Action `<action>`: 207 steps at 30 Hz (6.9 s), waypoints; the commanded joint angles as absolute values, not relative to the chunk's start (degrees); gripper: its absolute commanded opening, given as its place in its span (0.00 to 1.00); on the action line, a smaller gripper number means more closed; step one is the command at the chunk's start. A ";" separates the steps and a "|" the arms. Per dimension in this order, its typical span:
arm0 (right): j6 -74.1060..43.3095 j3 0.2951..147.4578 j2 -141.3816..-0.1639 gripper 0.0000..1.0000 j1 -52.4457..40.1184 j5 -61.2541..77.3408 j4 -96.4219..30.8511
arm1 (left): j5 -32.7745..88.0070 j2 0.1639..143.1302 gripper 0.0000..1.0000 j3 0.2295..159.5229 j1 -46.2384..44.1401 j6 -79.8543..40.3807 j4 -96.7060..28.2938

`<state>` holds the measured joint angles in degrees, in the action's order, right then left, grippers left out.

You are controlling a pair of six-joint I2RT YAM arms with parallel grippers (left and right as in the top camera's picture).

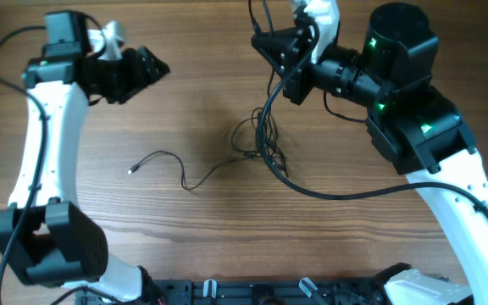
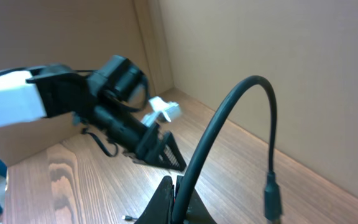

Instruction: Untangle cables

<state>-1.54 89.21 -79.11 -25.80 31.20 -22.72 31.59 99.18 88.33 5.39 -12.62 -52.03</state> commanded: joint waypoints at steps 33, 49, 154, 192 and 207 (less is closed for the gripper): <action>-9.17 90.89 -73.69 0.04 -16.25 54.41 -18.28 | 41.67 118.02 0.61 80.51 -21.08 18.37 -31.46; -9.45 90.89 -73.71 0.04 -16.25 56.27 -14.52 | 55.11 121.75 1.00 80.51 -22.61 18.09 -29.85; -5.98 90.85 -74.32 0.04 -4.95 11.33 -41.30 | 32.10 121.78 0.04 80.51 16.14 -12.45 -38.63; -6.07 90.85 -76.77 0.04 12.69 -14.44 -46.57 | 78.35 113.12 0.04 80.68 22.41 -1.48 -36.86; -6.04 90.80 -82.06 0.04 17.69 20.69 -47.00 | 68.31 113.14 0.73 80.66 19.07 -1.50 -40.93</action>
<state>-5.80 89.43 -80.49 17.67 8.10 -47.16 74.11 113.75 80.51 20.88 -1.96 -39.55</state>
